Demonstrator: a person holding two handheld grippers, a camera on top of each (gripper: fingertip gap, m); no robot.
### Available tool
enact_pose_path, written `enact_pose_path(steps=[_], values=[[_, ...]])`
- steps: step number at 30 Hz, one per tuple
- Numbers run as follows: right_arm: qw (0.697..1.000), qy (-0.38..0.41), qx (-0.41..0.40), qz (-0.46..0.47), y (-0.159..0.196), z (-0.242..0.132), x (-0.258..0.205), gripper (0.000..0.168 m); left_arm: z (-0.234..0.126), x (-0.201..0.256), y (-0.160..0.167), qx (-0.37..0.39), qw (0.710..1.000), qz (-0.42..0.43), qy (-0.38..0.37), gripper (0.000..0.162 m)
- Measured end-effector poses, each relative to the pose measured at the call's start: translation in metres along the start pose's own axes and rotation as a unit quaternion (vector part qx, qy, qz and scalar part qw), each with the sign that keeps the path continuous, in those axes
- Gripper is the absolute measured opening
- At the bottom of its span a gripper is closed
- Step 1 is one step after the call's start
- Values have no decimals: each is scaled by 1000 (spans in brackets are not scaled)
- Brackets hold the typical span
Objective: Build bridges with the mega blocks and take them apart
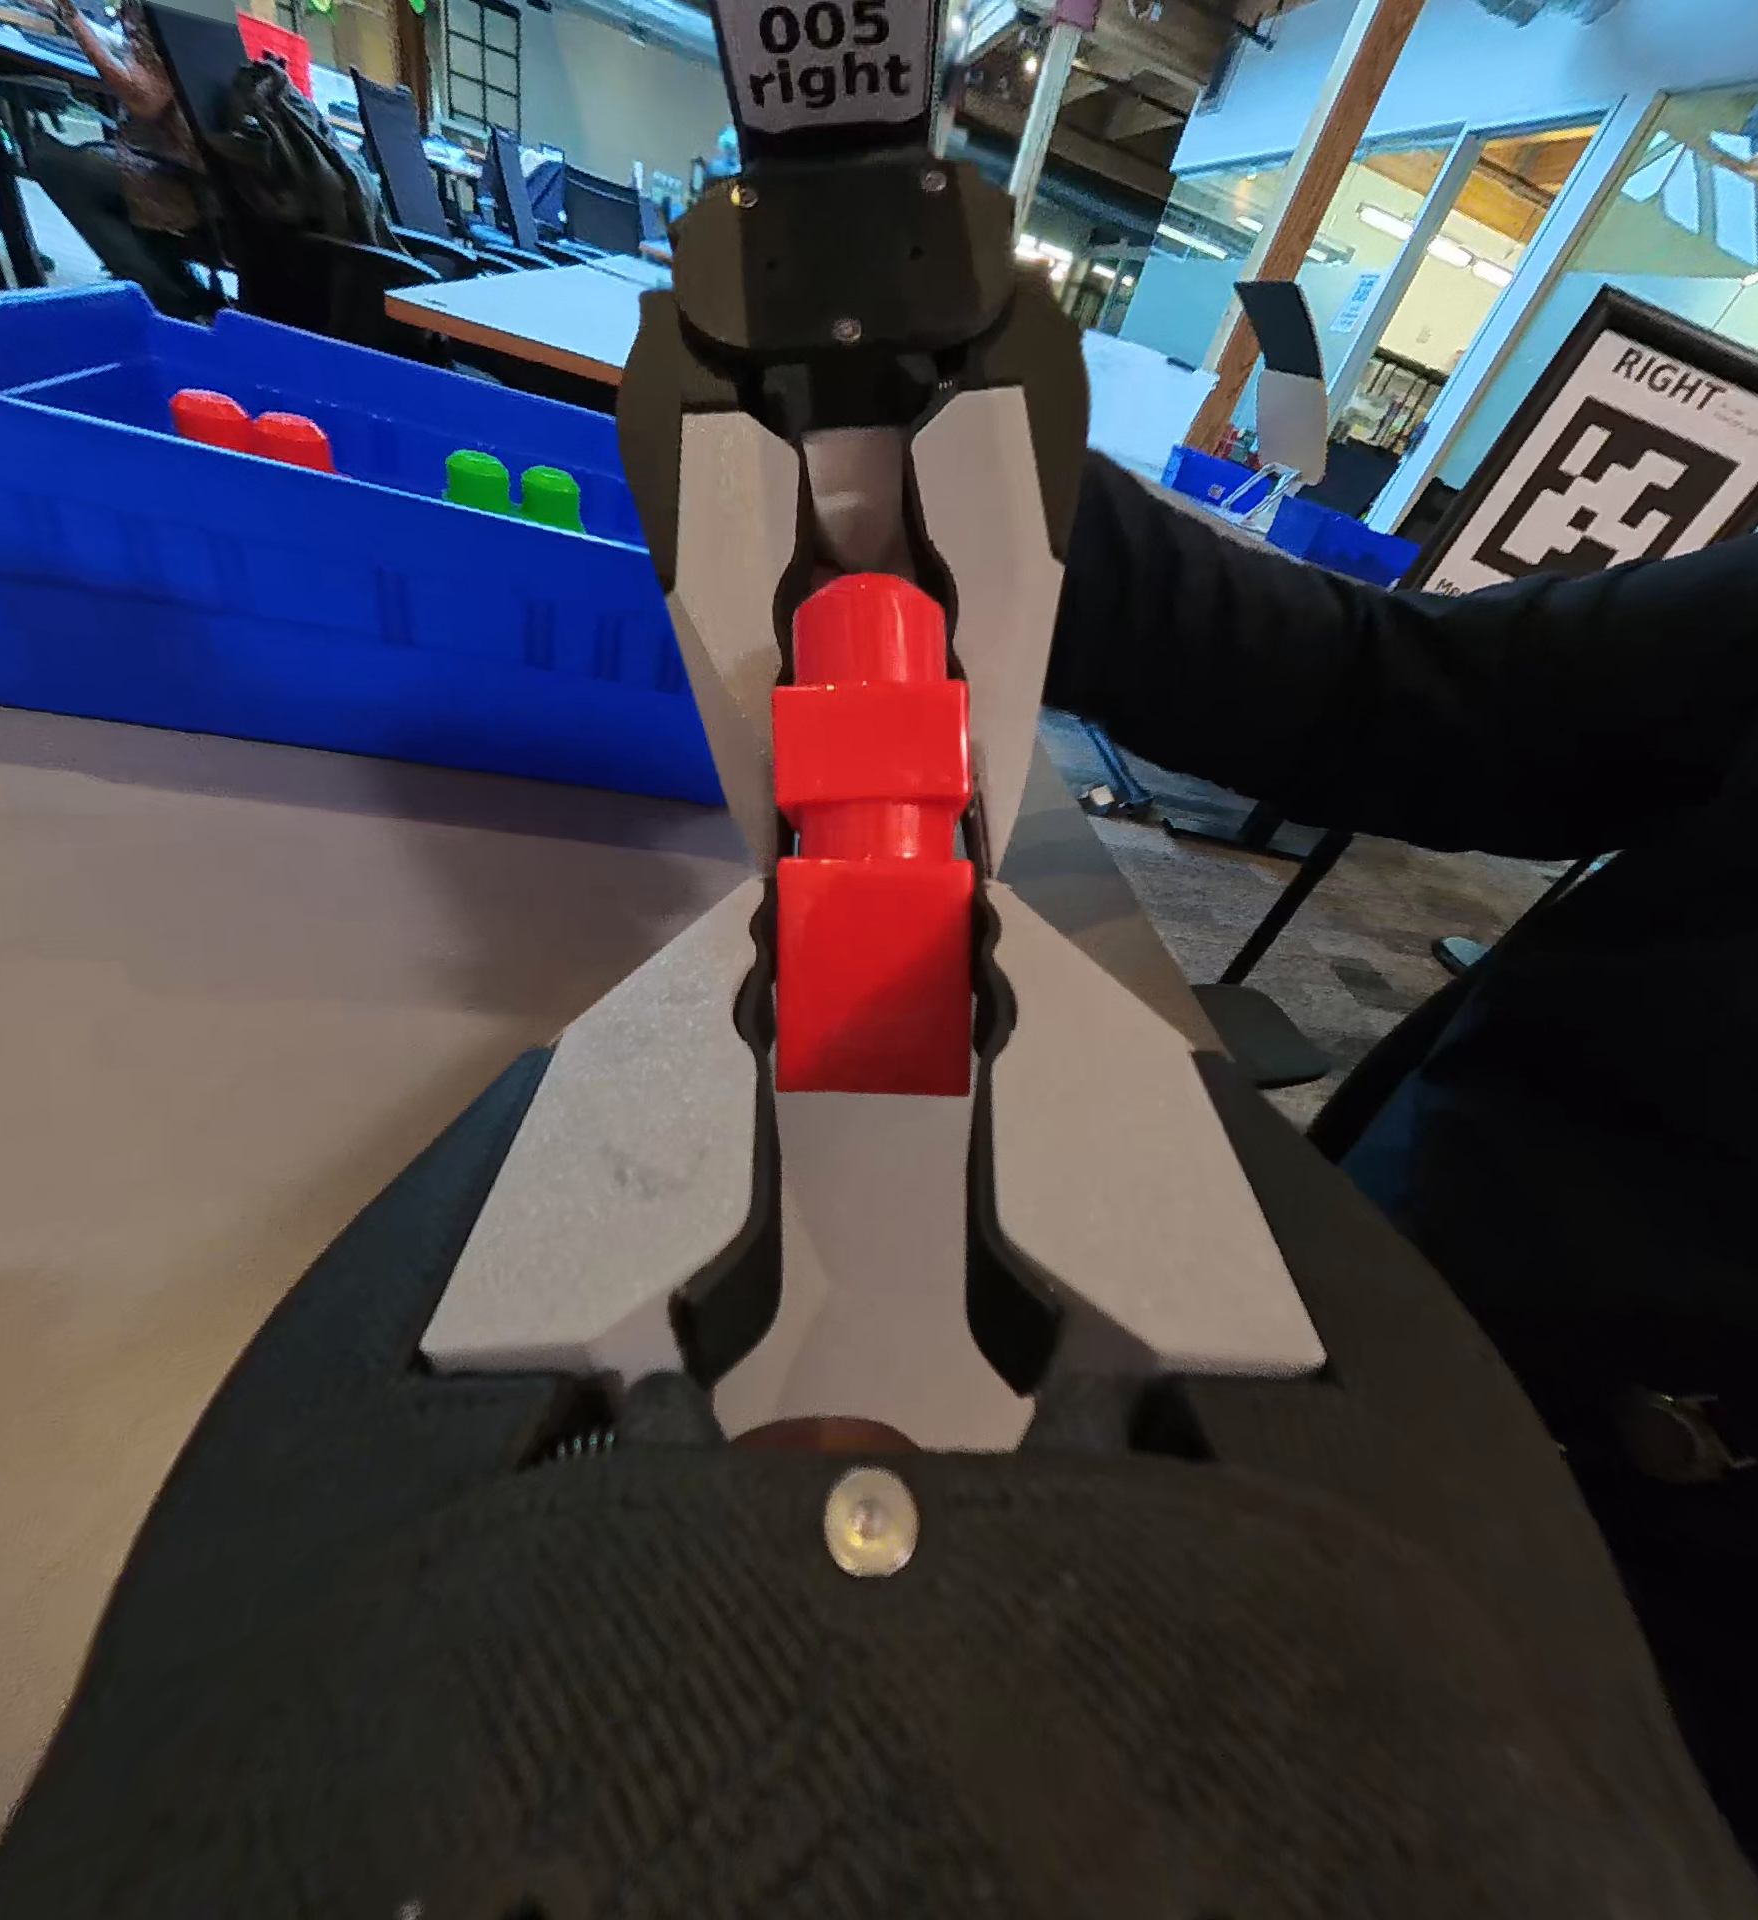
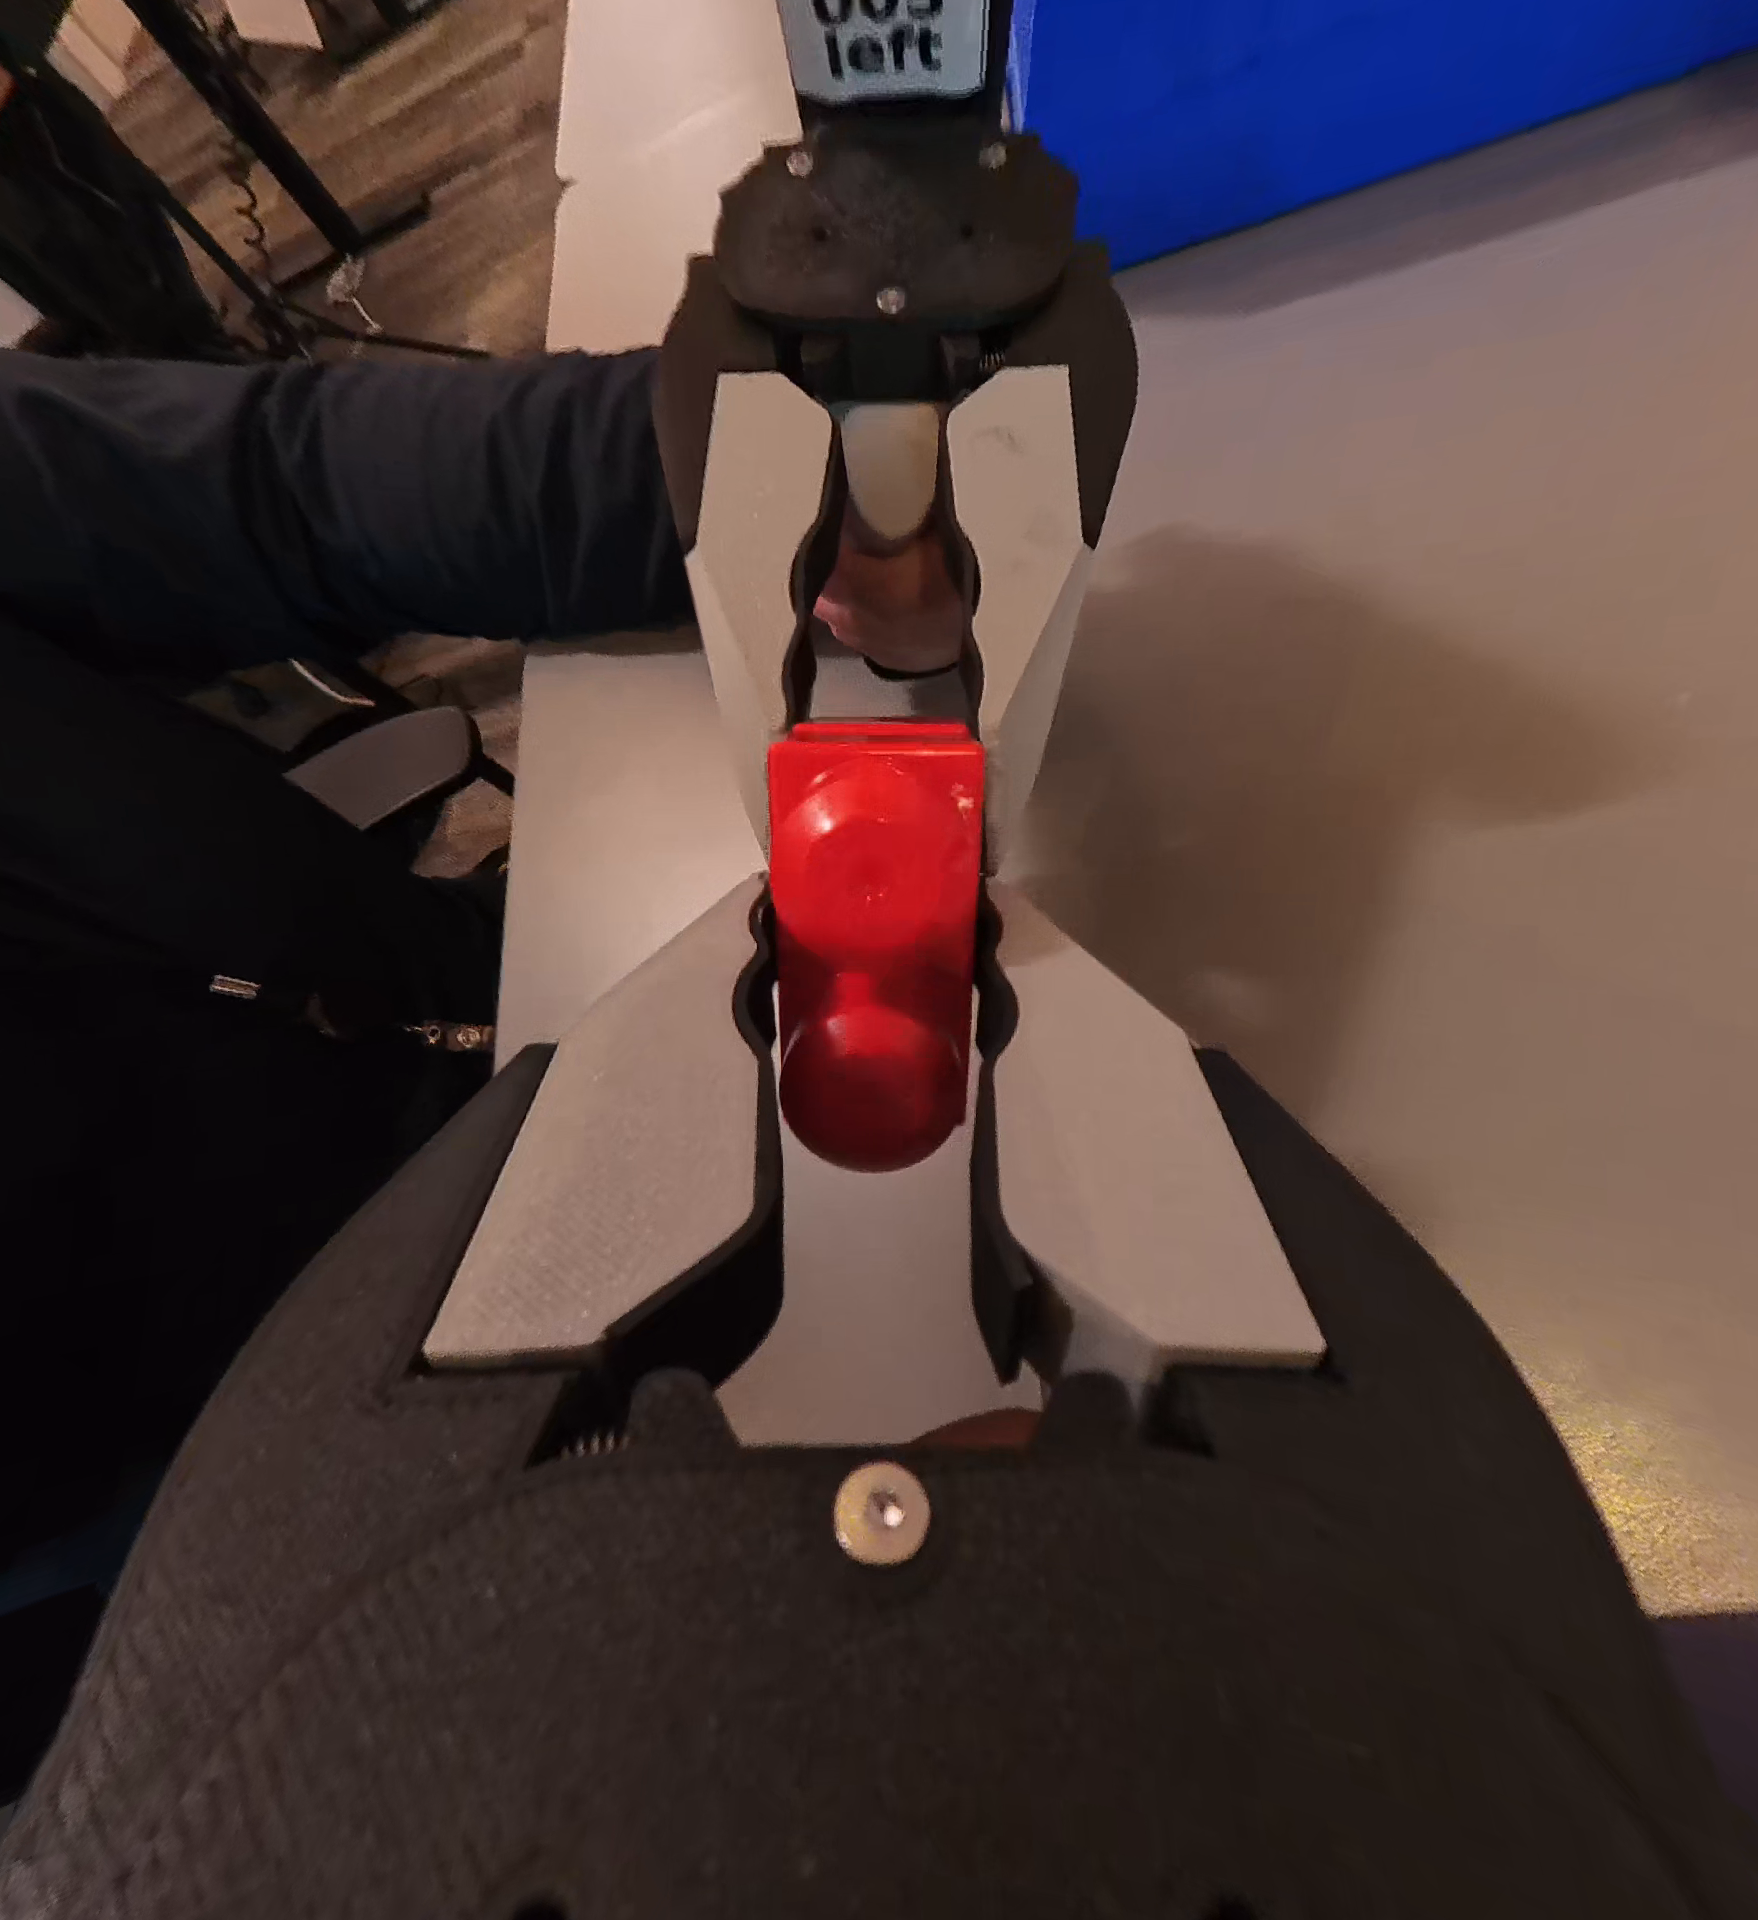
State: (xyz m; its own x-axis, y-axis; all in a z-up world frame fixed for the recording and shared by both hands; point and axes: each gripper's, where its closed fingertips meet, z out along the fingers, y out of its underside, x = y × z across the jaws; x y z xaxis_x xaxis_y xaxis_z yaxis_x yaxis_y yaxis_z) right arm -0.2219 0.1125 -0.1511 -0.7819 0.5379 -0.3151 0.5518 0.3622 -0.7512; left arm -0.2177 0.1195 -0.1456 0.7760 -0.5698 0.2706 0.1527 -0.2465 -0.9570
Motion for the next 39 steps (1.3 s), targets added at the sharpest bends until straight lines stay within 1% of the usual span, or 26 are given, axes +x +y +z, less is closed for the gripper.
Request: enact_pose_path(steps=[5,11,15,19,27,31,34,37,39], values=[[1000,-2,-4,-2,0,2,1,34,-1,0,0,2,1000,-5,3,34],[1000,0,19,-3,-9,-9,0,34,-1,0,0,1,1000,-7,4,34],[1000,-5,29,-1,-11,-8,-2,33,2,1,2,-2,1000,-9,7,34],[999,16,25,-13,-8,-3,2,32,4,-2,7,-14,1000,-4,-4,34],[999,-7,45,4,-9,-5,-1,32,2,2,4,-9,1000,4,5,34],[997,-31,72,6,-13,-4,-7,32,0,7,0,3,1000,27,10,34],[995,-17,96,6,-18,-2,-6,32,-3,5,-2,3,998,64,-11,33],[991,-19,131,35,-22,-4,-4,32,-3,2,-6,17,998,63,-23,33],[988,-23,146,51,-21,-6,-2,32,0,1,-5,13,997,63,-31,33]])
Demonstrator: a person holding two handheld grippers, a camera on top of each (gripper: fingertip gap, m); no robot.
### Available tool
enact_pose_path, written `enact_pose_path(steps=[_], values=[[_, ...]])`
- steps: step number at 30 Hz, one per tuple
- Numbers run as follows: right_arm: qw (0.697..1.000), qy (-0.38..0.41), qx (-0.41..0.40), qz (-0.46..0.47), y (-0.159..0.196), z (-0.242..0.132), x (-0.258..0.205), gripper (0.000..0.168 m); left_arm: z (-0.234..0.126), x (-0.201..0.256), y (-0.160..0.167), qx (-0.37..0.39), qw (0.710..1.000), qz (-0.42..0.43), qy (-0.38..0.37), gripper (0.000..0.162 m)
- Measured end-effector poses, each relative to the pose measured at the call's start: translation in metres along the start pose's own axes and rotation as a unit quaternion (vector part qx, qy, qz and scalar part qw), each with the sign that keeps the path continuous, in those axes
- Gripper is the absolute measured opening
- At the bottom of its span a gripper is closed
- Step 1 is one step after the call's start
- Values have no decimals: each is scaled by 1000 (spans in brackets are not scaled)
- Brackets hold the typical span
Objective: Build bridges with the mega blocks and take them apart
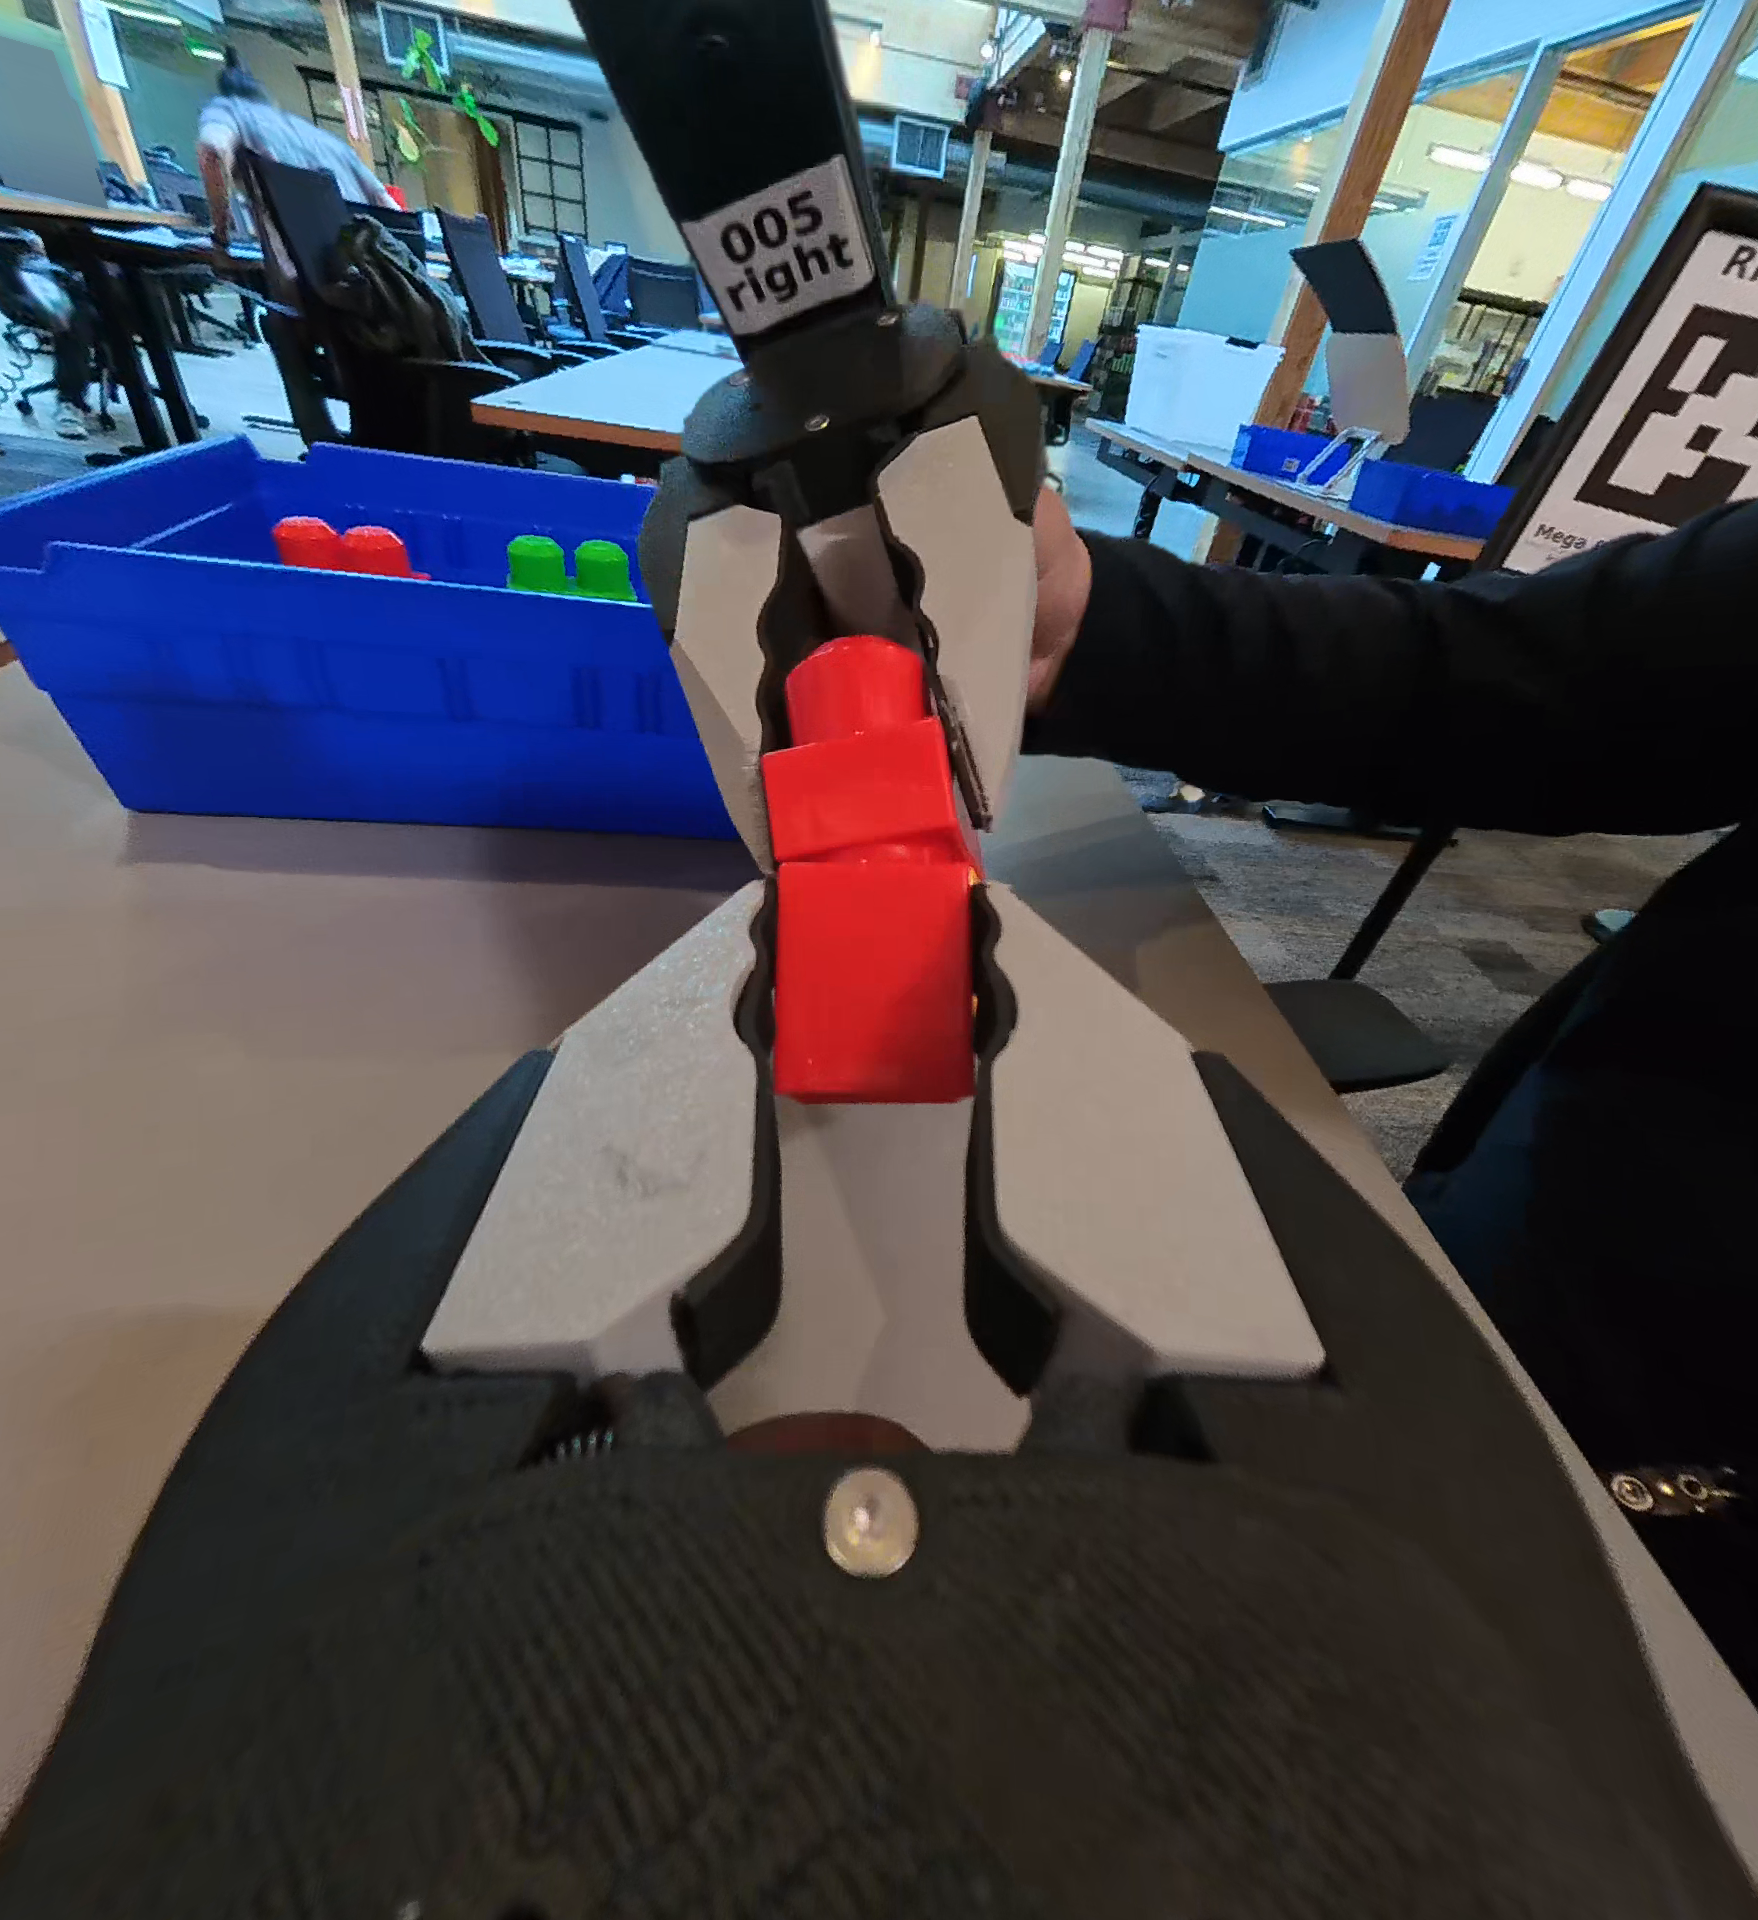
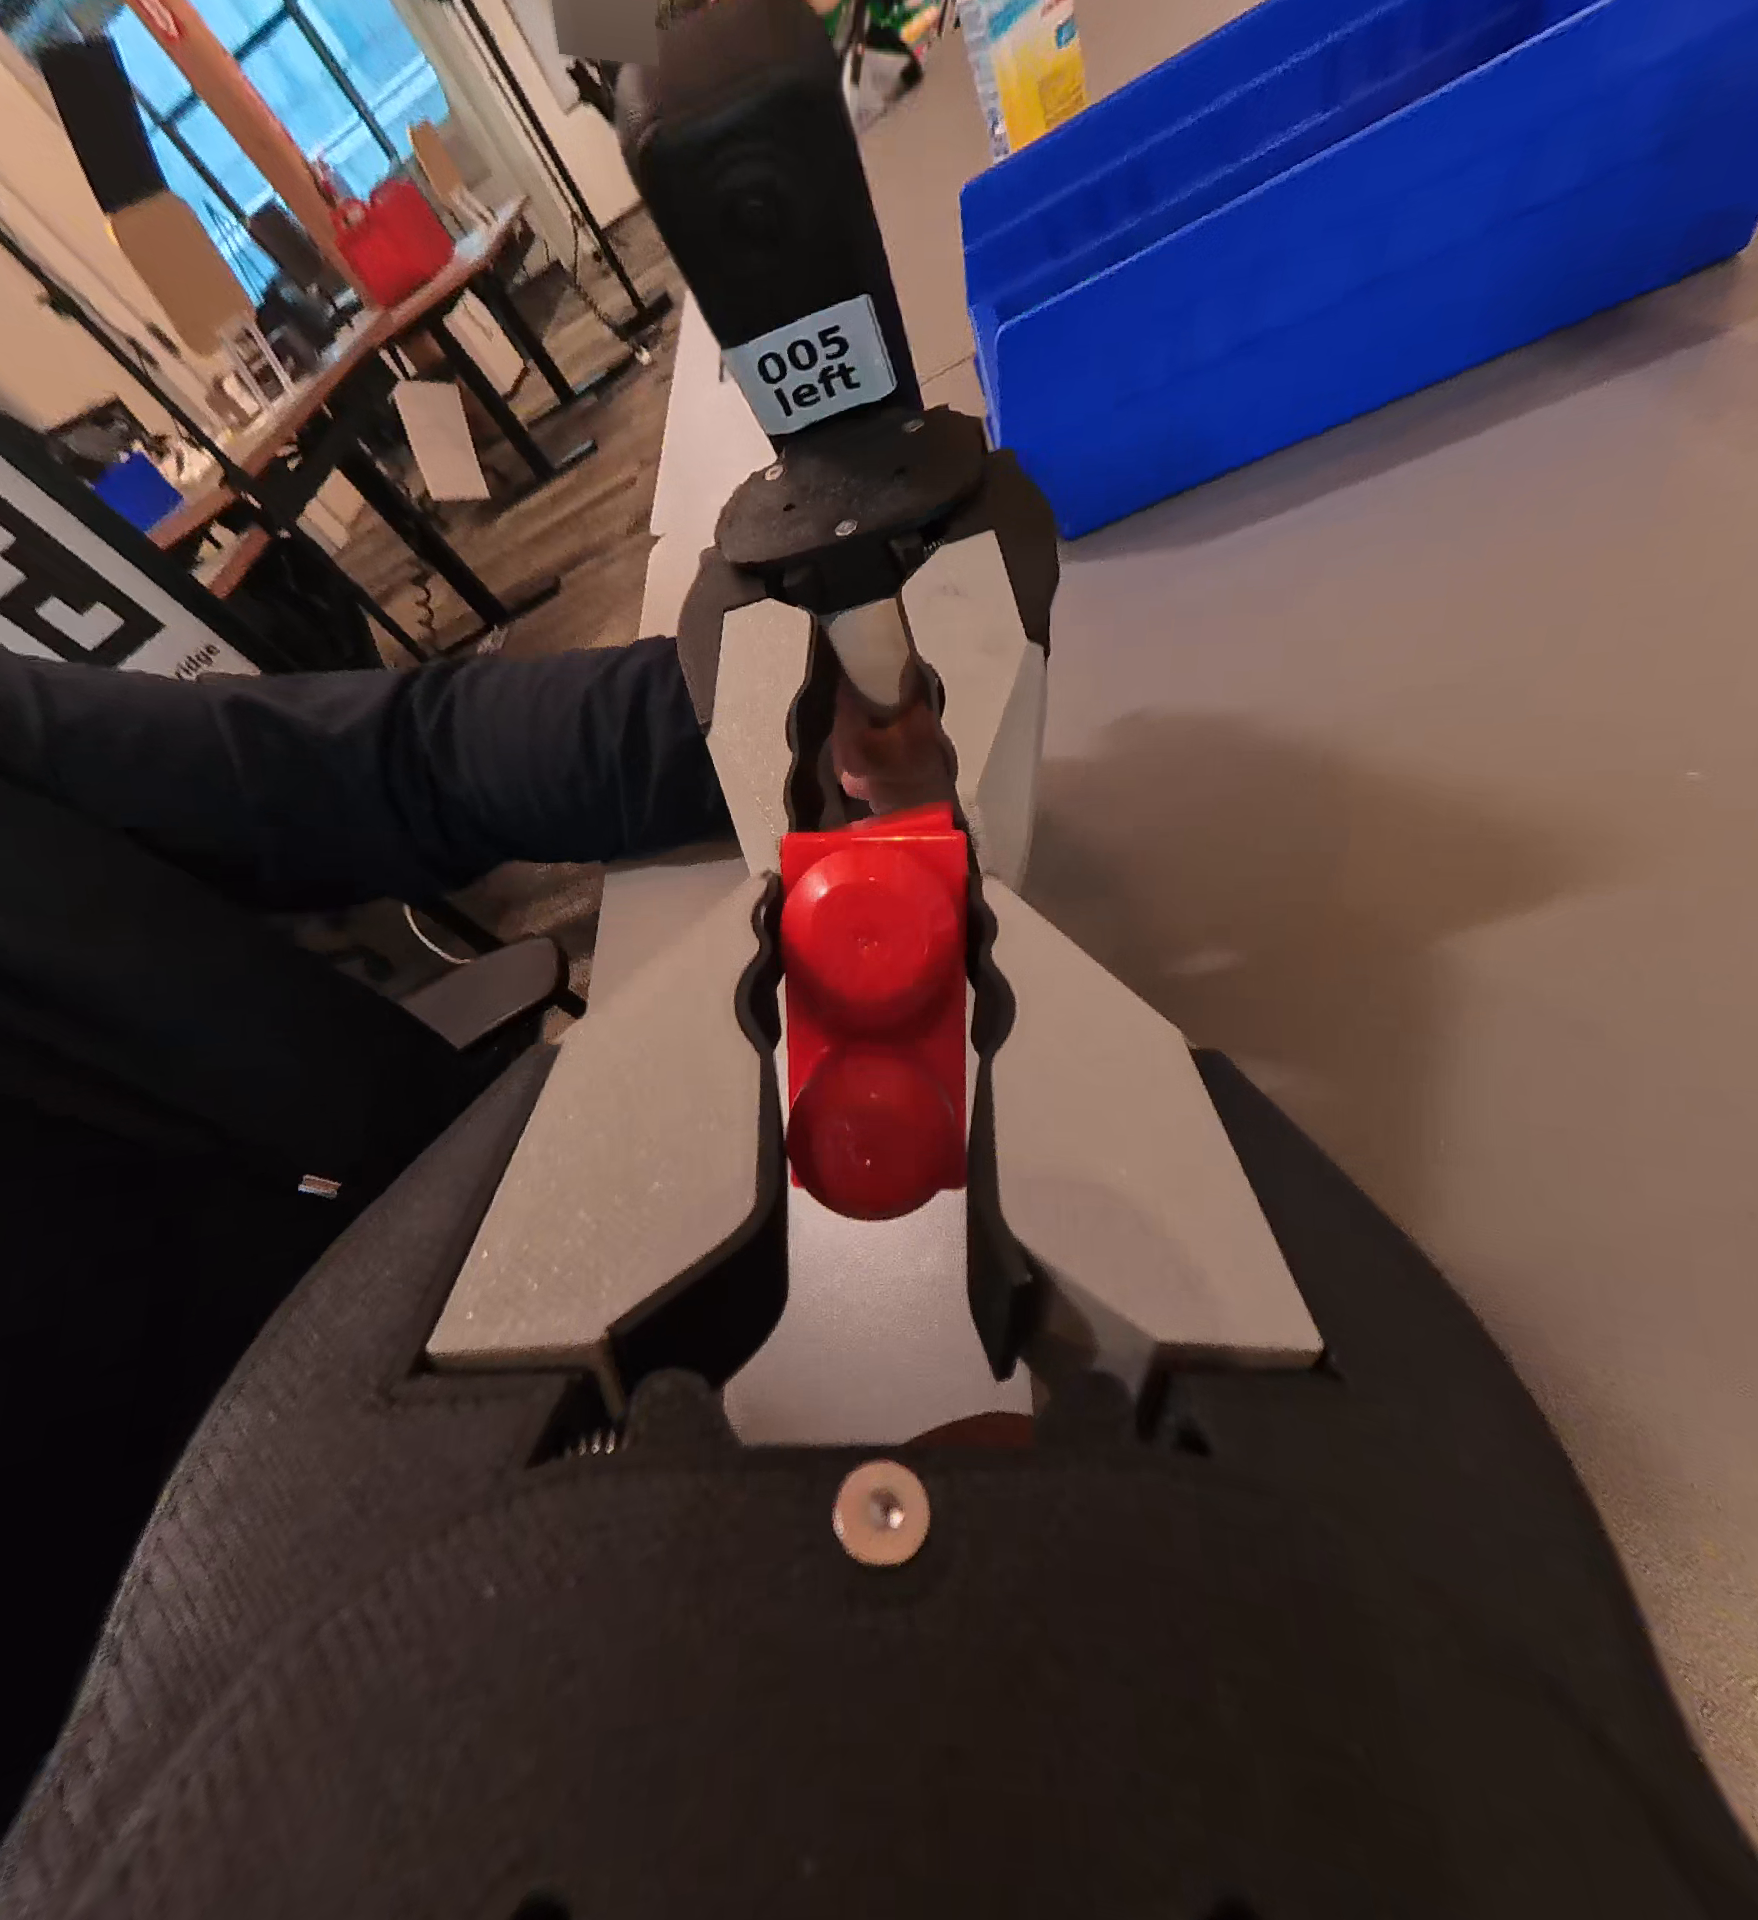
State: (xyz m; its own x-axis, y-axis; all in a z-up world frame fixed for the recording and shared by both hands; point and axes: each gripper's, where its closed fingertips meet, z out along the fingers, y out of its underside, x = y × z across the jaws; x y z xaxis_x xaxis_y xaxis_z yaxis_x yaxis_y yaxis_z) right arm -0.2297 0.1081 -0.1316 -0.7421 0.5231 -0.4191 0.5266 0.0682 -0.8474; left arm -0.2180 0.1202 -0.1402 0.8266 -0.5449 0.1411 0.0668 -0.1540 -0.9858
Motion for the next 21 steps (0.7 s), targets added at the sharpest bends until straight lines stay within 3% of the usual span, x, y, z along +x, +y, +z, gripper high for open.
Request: enact_pose_path(steps=[9,21], values=[[994,18,90,-67,-17,-8,-11,32,-4,5,-28,102,987,-110,57,33],[981,-40,187,-9,-28,-5,-5,31,-15,-4,-27,89,989,-111,51,34]])
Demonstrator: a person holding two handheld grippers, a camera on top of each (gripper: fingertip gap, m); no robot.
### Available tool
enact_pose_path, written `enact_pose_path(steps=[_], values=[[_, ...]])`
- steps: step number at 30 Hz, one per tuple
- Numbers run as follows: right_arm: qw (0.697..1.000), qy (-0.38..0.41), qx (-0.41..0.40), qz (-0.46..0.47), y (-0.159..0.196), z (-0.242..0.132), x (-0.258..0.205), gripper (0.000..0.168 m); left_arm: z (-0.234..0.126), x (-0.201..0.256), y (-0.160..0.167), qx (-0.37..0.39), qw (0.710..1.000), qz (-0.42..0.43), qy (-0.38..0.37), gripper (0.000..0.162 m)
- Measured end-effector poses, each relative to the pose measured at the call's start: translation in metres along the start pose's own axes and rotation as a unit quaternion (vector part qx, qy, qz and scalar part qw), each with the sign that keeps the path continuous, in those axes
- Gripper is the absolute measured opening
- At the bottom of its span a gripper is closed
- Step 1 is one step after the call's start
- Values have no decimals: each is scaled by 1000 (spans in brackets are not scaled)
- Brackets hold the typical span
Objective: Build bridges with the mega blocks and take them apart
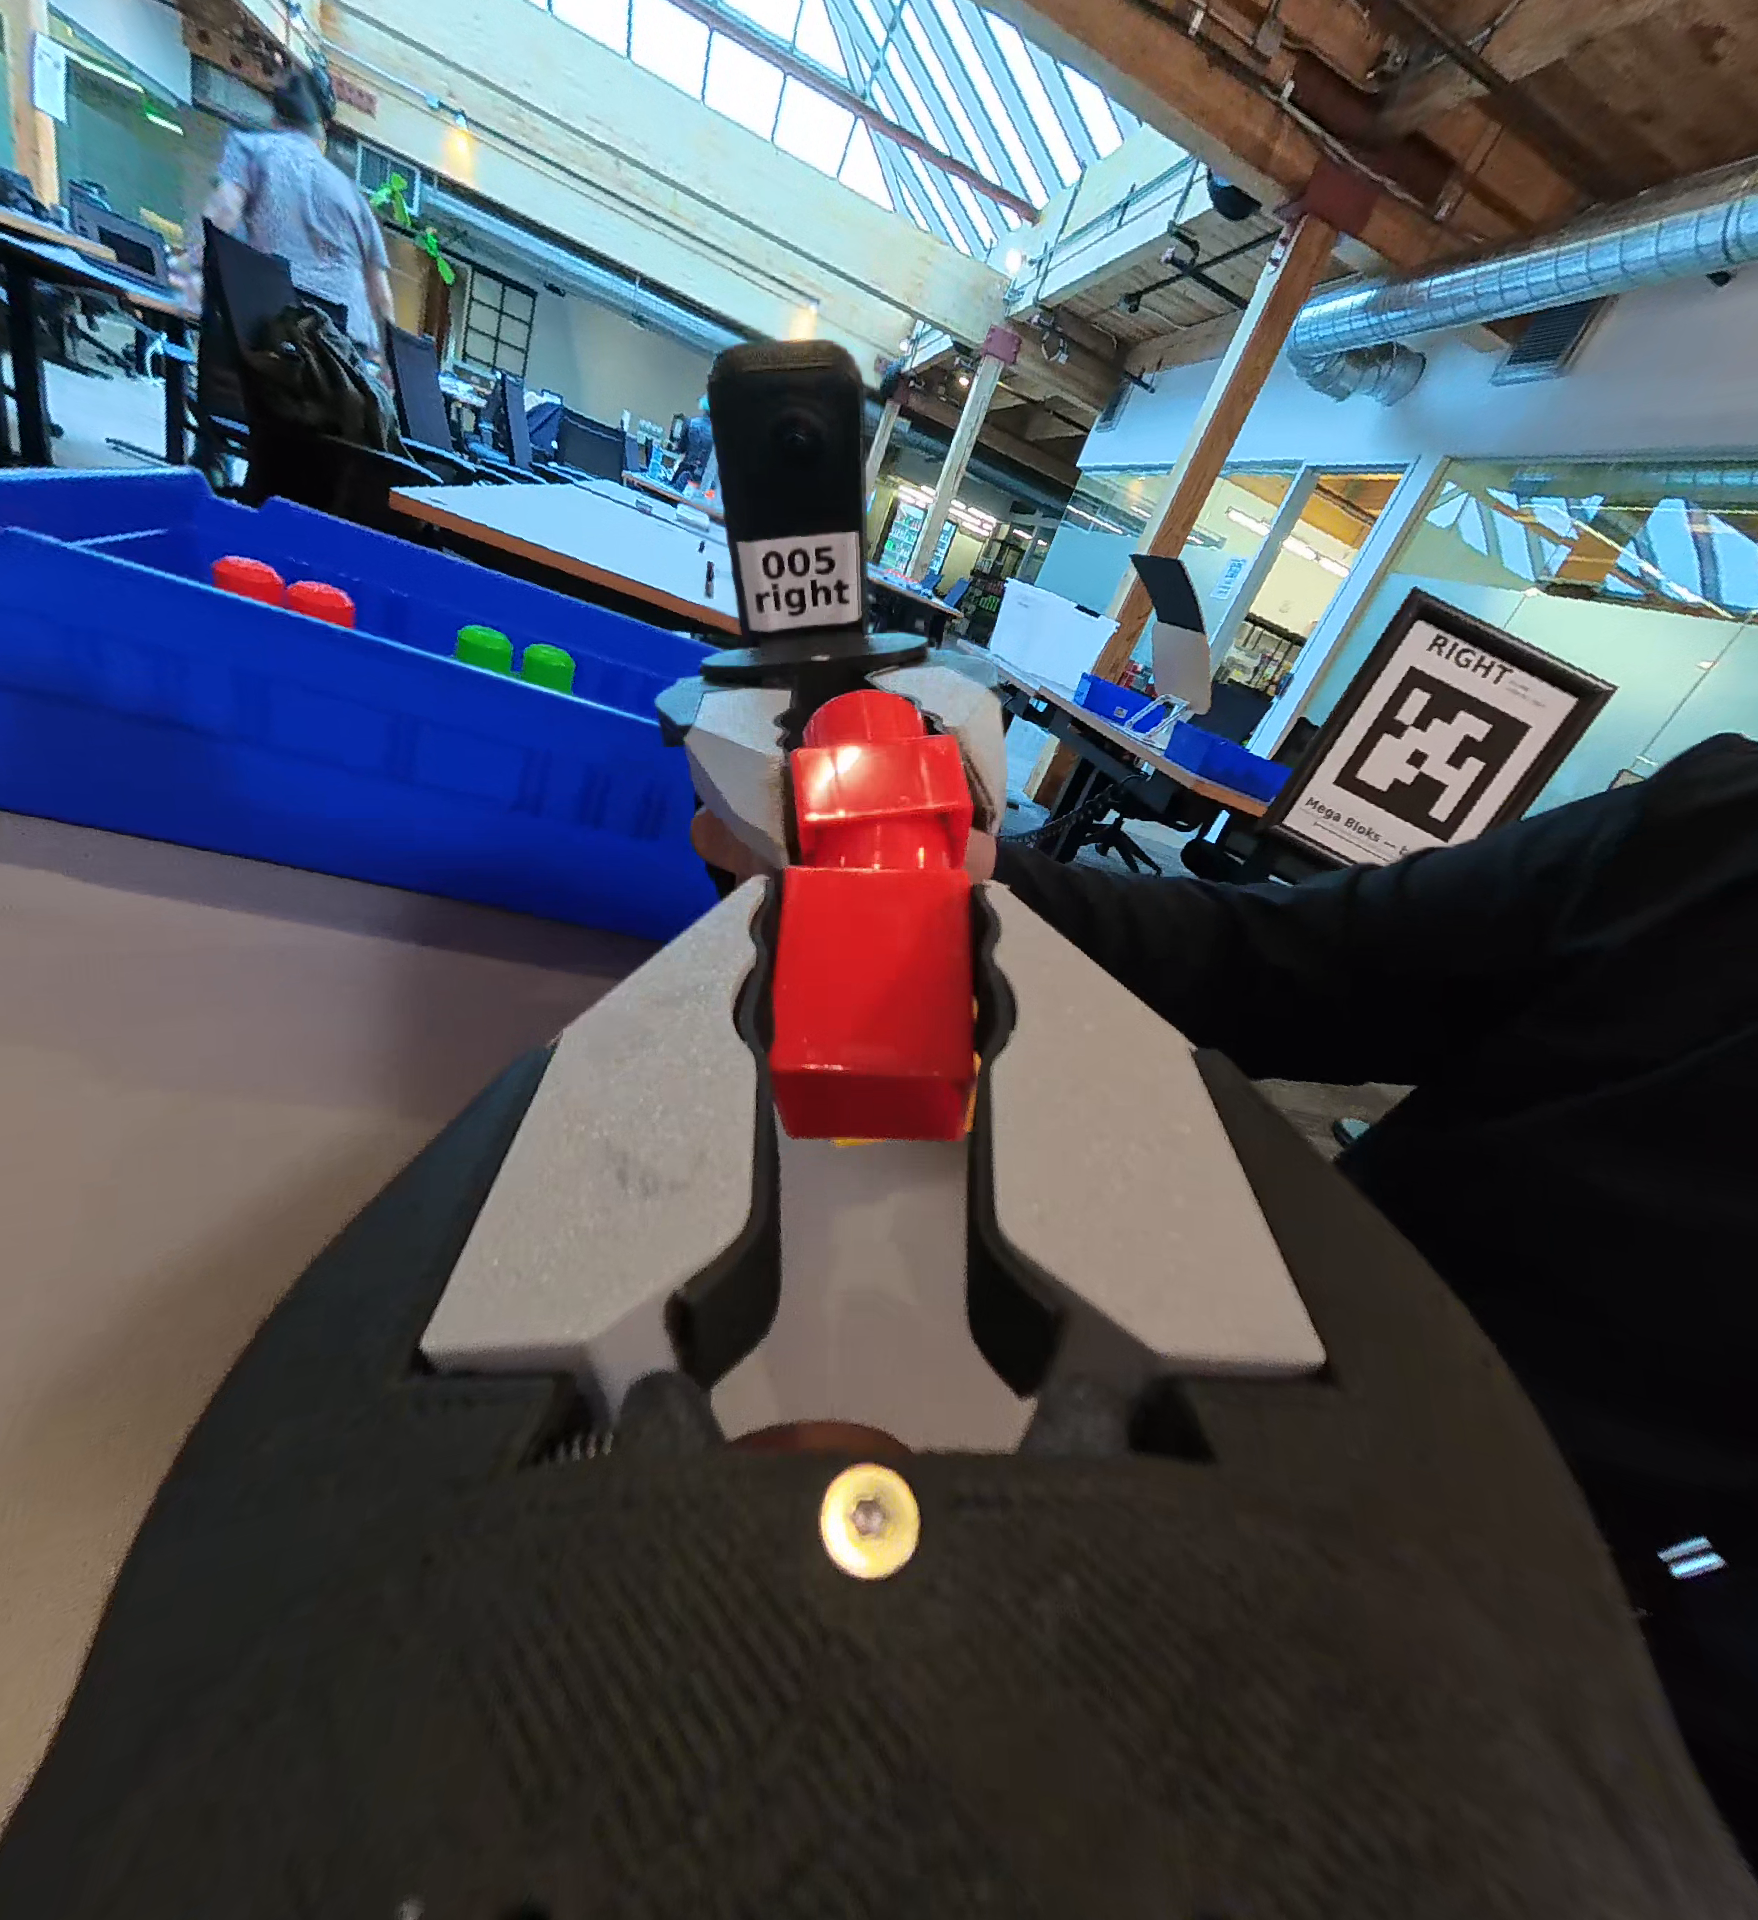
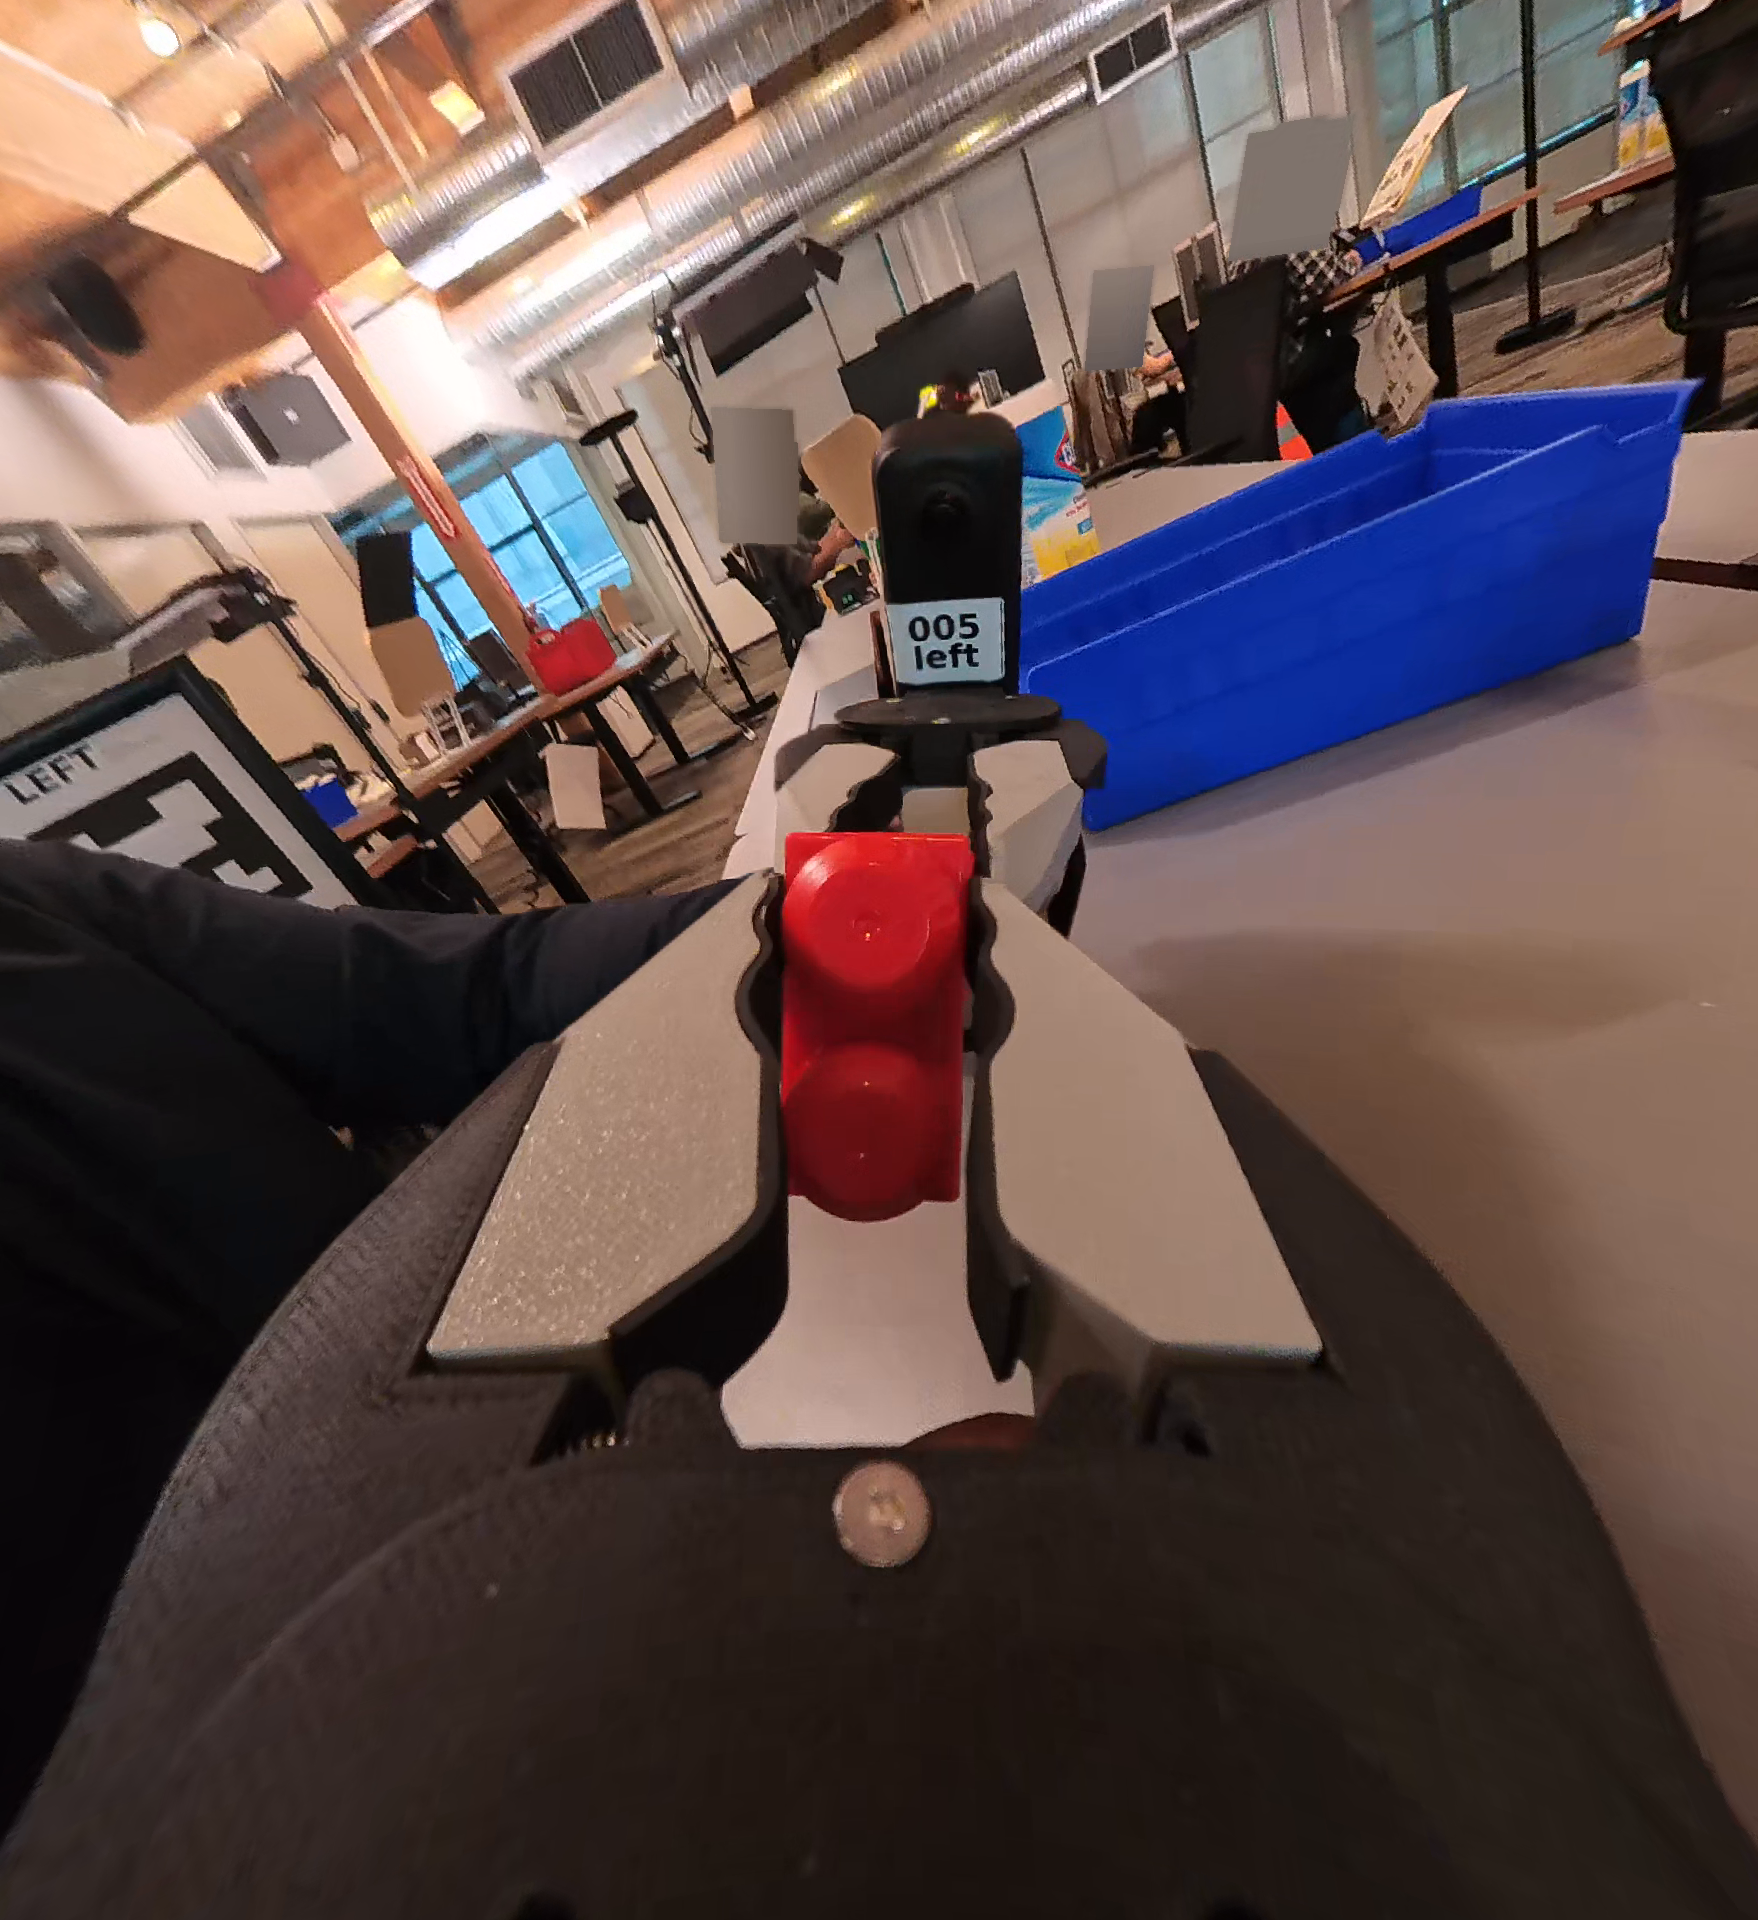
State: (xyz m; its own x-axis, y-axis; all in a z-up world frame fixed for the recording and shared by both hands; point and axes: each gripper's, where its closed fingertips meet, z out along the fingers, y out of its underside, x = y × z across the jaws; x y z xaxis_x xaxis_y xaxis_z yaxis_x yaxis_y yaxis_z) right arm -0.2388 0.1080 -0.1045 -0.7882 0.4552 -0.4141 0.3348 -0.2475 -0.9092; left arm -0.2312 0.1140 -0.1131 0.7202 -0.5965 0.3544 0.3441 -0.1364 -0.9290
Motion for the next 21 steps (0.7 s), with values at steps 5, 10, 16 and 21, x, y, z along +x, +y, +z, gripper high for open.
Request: enact_pose_path(steps=[5,10,16,21], values=[[1000,6,9,-1,4,-1,6,31,3,-6,3,-3,1000,14,-22,34],[999,6,30,-44,-1,-3,3,31,5,-3,-1,26,999,-22,3,34],[995,-23,58,-83,-5,-7,-14,32,11,12,-6,55,996,-51,48,33],[991,6,61,-120,-8,-4,-19,32,9,16,-16,85,993,-56,52,33]])
